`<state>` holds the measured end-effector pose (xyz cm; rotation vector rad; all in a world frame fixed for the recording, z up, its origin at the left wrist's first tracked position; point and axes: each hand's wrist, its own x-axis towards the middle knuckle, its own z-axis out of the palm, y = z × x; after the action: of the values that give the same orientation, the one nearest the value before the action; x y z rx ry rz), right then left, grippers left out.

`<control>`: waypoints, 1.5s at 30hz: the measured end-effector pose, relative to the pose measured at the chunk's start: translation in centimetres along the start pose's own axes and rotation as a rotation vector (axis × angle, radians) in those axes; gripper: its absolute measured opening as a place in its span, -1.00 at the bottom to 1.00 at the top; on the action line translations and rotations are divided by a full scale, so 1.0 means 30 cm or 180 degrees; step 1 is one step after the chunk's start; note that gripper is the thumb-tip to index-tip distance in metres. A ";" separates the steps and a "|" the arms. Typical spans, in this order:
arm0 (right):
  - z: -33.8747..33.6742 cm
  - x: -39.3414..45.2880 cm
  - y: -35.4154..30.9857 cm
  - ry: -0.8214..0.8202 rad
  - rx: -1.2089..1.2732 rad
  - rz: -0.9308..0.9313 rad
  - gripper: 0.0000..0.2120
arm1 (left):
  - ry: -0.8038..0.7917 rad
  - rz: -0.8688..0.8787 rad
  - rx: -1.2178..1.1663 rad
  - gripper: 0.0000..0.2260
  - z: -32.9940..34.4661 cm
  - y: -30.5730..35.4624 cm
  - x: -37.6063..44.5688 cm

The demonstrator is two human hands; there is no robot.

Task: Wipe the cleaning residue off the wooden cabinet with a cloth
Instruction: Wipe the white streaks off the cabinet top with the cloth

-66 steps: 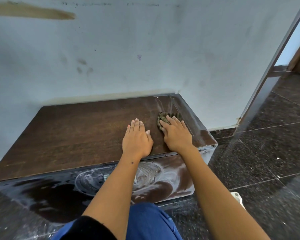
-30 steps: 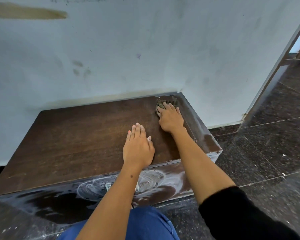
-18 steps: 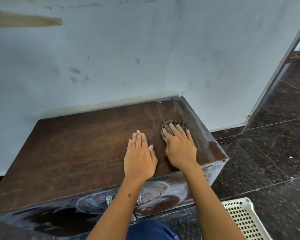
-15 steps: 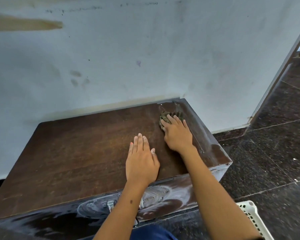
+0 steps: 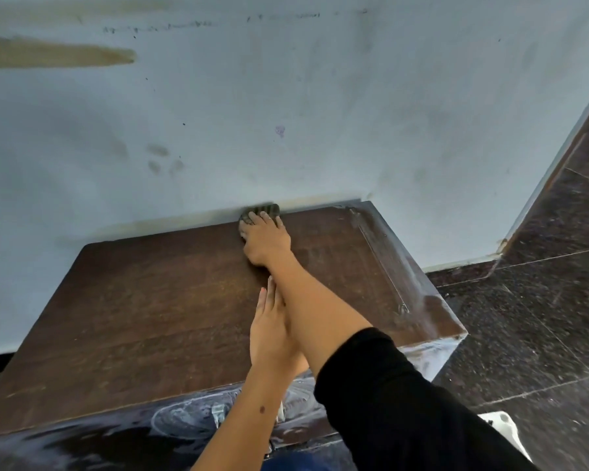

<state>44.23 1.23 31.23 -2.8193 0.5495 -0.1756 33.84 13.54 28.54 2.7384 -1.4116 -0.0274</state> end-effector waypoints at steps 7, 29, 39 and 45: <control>-0.069 -0.022 0.260 0.0085 -0.0211 0.0228 -0.53 | 0.0387 -0.0273 -0.0522 -0.49 0.017 0.025 -0.003; -0.073 -0.040 0.233 0.0148 -0.0165 0.0325 -0.56 | 0.0395 -0.0265 -0.0561 -0.49 0.012 0.028 0.002; -0.117 -0.294 0.448 0.0379 -0.0094 0.0794 -0.57 | 0.0357 -0.0344 -0.0519 -0.50 -0.004 0.024 0.011; -0.081 -0.710 0.362 0.0603 -0.0075 0.0877 -0.60 | 0.0319 -0.0317 -0.0489 -0.50 -0.014 0.023 -0.001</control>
<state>20.39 -0.89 29.10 -2.7279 0.9790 -0.3851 33.28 13.17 29.01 2.6418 -1.1950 -0.0030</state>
